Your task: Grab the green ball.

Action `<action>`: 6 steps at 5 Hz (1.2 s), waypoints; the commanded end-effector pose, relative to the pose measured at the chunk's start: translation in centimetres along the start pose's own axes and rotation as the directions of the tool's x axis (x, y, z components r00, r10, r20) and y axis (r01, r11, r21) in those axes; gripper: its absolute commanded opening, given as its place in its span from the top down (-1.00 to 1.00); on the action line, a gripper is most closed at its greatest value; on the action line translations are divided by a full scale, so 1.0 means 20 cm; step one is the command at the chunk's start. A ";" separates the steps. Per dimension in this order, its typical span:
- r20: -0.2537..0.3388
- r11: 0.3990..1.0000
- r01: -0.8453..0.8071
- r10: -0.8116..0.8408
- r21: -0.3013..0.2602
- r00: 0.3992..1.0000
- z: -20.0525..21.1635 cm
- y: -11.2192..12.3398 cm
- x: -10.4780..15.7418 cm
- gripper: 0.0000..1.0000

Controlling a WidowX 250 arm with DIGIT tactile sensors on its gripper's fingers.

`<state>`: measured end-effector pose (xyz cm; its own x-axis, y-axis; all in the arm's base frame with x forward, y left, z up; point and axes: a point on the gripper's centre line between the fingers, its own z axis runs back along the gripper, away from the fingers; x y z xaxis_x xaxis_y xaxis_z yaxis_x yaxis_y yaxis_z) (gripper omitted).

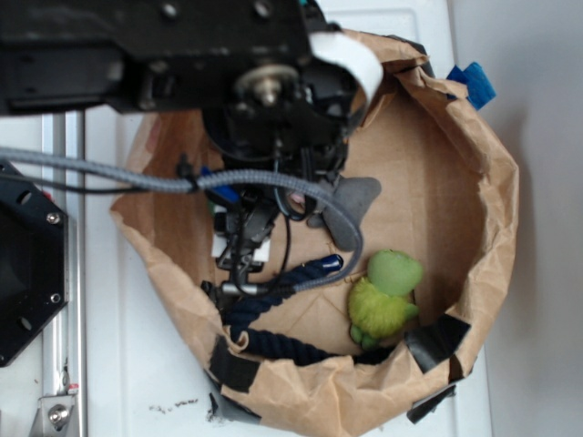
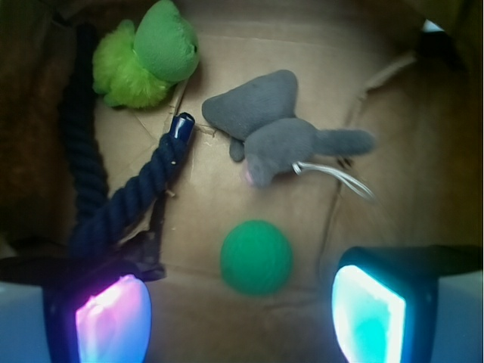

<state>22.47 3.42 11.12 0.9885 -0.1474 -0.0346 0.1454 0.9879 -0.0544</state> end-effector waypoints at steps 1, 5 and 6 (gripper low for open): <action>0.040 1.000 -0.010 0.010 0.015 0.999 0.04 0.02 0.01 -1.00; 0.047 0.999 -0.047 0.046 0.027 0.998 -0.18 0.07 -0.02 -1.00; 0.042 0.998 -0.033 0.031 0.055 0.999 -0.22 0.09 -0.05 -1.00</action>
<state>21.38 4.77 6.11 0.9912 -0.1305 -0.0203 0.1303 0.9914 -0.0115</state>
